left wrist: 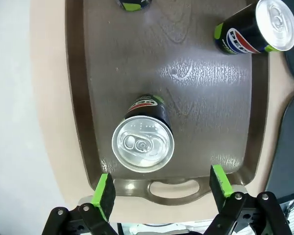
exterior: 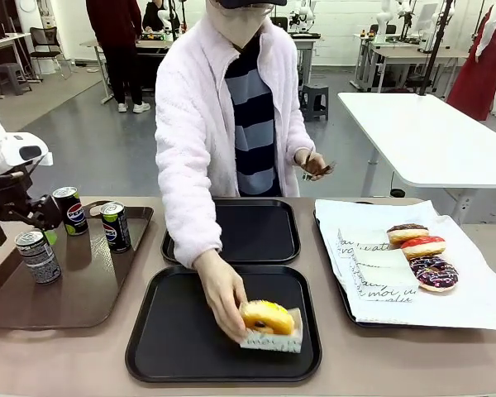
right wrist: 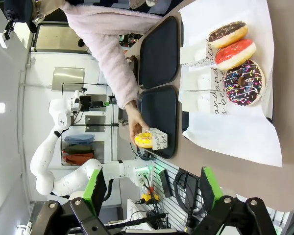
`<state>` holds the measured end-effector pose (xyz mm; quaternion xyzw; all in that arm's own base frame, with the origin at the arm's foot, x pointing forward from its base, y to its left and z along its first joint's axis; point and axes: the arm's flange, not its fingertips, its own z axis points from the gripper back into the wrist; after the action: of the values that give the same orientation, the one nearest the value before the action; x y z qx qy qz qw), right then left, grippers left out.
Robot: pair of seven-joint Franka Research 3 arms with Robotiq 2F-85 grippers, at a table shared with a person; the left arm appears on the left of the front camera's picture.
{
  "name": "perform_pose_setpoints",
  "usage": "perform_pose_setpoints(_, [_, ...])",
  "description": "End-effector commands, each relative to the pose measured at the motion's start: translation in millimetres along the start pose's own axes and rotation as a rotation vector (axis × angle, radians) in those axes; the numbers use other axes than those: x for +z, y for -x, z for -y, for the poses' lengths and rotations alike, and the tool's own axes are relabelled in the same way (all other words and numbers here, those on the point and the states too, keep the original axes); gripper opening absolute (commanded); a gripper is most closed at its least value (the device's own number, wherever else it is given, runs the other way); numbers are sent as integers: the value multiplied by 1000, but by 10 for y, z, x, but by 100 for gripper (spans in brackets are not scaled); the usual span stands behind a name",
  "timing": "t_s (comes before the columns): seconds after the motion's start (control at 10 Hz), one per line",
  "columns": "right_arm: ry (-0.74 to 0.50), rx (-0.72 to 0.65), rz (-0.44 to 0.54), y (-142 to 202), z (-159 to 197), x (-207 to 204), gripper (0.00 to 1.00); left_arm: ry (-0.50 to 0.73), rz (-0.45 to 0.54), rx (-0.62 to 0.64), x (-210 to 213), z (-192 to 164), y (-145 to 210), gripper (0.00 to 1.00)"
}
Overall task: Set up donuts and drinks on trays.
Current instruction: Pick up one Pepsi coke and place it on the Flat Tray.
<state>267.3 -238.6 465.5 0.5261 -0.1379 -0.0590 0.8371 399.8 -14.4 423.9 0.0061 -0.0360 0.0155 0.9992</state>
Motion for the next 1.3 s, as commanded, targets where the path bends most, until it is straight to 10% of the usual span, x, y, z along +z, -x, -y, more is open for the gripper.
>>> perform_pose_setpoints(0.0, [-18, 13, 3, -10, 5, 0, 100, 4, 37, 1, -124, -26, -47, 100])
perform_pose_setpoints(1.2, [-18, 13, 3, -10, 5, 0, 100, 43, 73, 52, -468, -227, -192, 100])
